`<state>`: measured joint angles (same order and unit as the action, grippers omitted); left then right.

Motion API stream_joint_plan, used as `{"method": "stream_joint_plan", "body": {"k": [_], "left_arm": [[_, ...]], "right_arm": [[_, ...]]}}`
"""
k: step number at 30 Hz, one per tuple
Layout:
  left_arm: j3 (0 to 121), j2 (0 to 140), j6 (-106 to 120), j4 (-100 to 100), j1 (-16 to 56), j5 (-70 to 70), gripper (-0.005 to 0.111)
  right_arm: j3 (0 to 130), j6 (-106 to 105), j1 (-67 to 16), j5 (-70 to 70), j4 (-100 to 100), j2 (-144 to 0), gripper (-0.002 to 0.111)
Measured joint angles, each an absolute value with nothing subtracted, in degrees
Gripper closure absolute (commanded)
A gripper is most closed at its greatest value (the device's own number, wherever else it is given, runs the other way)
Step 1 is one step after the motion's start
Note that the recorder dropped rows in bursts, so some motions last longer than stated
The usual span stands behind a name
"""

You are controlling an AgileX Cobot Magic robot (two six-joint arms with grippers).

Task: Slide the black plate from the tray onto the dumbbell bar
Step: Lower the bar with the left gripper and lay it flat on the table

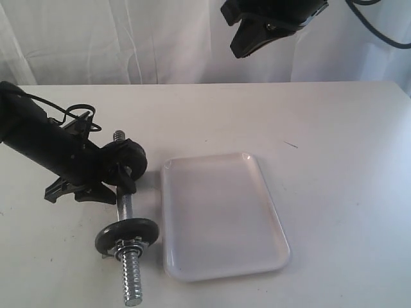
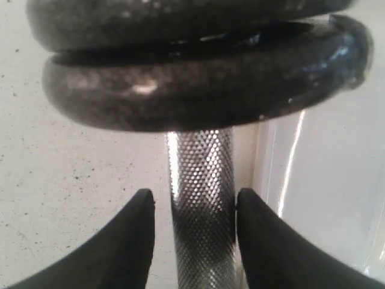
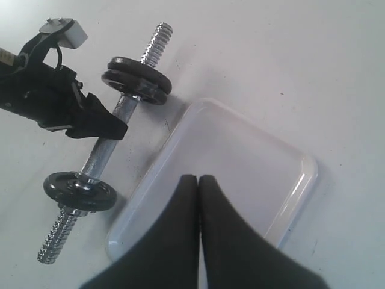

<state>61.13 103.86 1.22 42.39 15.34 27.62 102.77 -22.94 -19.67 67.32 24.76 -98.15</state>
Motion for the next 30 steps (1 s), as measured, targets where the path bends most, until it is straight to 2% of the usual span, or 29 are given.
{"method": "stream_joint_plan", "body": {"k": [30], "left_arm": [[61.1, 103.4, 2.4, 41.6, 15.3, 28.7, 0.058]], "right_arm": [[102.8, -22.9, -19.7, 67.6, 24.6, -98.2, 0.108]]}}
